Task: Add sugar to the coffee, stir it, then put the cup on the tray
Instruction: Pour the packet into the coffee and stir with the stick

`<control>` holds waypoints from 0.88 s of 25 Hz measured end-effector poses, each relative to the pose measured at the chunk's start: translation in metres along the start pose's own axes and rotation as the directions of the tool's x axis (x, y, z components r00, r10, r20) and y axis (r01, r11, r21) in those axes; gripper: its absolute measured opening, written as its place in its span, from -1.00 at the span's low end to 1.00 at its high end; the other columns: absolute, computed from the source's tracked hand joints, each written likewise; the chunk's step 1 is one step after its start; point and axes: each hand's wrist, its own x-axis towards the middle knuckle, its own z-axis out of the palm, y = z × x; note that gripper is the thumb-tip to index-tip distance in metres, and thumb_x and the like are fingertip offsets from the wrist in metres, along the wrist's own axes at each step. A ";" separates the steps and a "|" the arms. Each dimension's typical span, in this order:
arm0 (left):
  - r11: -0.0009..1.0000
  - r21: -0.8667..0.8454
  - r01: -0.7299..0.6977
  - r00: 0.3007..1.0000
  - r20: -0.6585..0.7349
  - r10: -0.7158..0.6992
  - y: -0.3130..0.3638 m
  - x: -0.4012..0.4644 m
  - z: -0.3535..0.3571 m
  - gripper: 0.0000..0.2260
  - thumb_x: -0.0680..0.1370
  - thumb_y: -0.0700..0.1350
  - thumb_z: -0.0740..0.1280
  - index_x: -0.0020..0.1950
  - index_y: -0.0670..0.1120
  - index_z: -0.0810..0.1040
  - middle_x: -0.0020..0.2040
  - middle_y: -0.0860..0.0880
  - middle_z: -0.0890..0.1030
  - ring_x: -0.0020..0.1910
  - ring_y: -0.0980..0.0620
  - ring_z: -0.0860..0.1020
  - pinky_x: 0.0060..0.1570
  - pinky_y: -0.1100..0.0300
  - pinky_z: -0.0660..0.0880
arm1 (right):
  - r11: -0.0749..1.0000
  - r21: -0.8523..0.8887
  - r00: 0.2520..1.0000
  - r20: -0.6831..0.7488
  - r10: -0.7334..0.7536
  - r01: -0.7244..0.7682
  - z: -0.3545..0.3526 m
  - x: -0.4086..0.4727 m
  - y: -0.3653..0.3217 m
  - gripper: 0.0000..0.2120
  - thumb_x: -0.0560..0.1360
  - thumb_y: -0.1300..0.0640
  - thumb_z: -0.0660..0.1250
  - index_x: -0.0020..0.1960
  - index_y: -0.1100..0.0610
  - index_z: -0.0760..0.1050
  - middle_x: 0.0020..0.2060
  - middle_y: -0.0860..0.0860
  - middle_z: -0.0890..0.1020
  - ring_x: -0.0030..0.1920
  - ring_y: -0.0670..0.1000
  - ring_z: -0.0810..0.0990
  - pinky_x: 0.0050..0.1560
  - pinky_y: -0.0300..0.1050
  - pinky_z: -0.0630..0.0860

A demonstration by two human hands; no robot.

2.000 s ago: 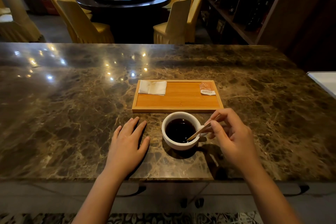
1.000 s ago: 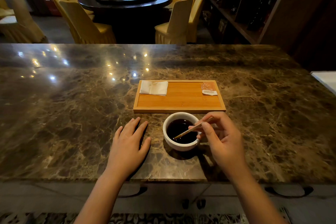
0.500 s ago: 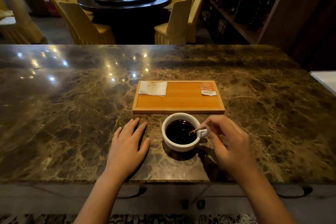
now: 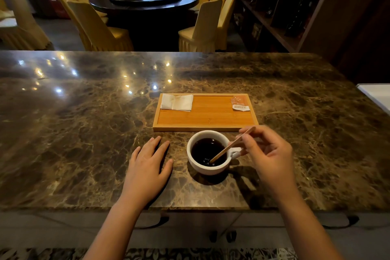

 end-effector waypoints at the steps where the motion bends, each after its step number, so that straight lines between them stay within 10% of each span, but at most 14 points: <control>1: 1.000 0.000 0.000 1.000 -0.001 0.000 -0.001 0.000 0.000 -0.55 0.55 0.07 0.15 0.42 0.05 0.20 0.48 -0.04 0.22 0.47 0.04 0.10 0.45 -0.02 -0.01 | 1.000 -0.007 0.999 -0.037 -0.002 0.001 -0.005 0.003 -0.001 -0.85 0.50 0.24 0.29 -0.07 0.00 0.56 -0.15 -0.06 0.67 -0.18 -0.08 0.68 -0.27 -0.33 0.58; 16: 1.000 0.023 0.001 1.000 -0.019 -0.001 -0.002 -0.001 0.004 -0.55 0.54 0.11 0.13 0.43 0.08 0.20 0.49 -0.01 0.22 0.47 0.07 0.09 0.46 0.00 -0.01 | 0.958 -0.136 0.966 -0.014 -0.256 0.252 -0.014 0.066 -0.022 -0.85 0.50 0.19 0.31 0.04 0.14 0.59 -0.10 -0.04 0.68 -0.11 -0.13 0.68 -0.16 -0.32 0.59; 22: 0.999 0.050 0.009 1.000 -0.025 -0.008 -0.005 -0.002 0.006 -0.55 0.55 0.12 0.11 0.43 0.09 0.17 0.49 0.01 0.20 0.47 0.11 0.06 0.45 0.02 -0.03 | 0.577 -0.374 0.687 0.343 -0.641 0.726 0.040 0.119 0.016 -0.85 0.42 0.33 0.39 -0.01 0.28 0.62 -0.14 0.16 0.72 -0.15 0.08 0.71 -0.17 -0.03 0.65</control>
